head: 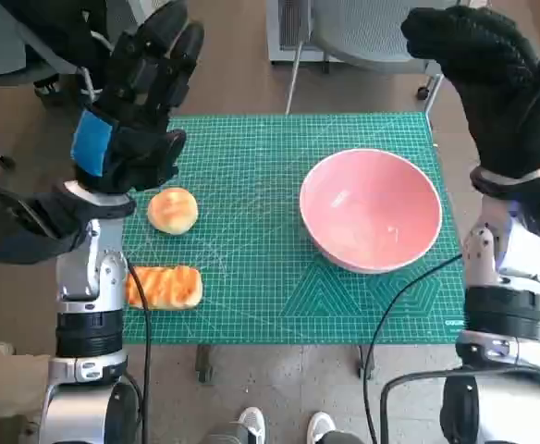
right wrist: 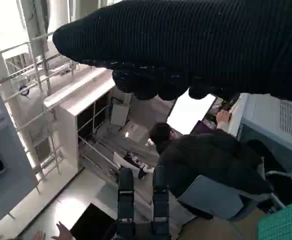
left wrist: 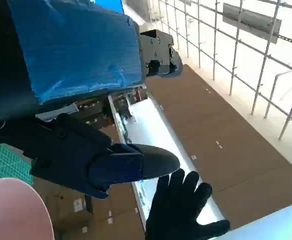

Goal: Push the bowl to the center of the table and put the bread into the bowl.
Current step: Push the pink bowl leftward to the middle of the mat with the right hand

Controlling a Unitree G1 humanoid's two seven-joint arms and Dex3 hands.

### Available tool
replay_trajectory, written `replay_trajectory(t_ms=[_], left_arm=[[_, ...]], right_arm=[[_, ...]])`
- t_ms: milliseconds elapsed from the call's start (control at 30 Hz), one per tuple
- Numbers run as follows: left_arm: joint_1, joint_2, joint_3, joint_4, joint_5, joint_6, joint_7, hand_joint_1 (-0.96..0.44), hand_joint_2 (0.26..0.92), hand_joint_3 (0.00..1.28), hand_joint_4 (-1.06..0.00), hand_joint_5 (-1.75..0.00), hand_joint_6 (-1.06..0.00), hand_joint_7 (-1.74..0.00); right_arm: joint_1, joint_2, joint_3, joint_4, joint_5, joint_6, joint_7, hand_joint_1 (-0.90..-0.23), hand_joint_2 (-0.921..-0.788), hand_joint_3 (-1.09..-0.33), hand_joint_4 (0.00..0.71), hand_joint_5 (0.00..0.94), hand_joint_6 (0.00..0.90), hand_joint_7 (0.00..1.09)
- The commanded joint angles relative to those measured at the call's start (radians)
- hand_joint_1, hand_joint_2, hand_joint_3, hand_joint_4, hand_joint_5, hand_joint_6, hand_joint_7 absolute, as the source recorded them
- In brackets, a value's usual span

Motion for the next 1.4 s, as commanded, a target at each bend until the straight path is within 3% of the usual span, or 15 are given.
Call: replay_trajectory(t_ms=[33,1400], left_arm=[[-0.007,0.006,0.005,-0.014,-0.008,0.005,0.001,-0.68,0.921,0.44,-0.07,0.0,0.0,-0.44],[0.017,0.003,0.016,-0.04,-0.003,-0.014,0.01,-0.66,0.921,0.45,-0.07,0.0,0.0,-0.44]], right_arm=[[0.016,-0.008,0.0,0.007,-0.008,0.005,-0.002,-0.703,-0.921,-0.786,0.244,0.0,0.275,0.0],[0.028,-0.023,-0.01,-0.012,0.007,0.012,0.004,-0.695,-0.921,-0.753,0.245,0.001,0.281,0.01]])
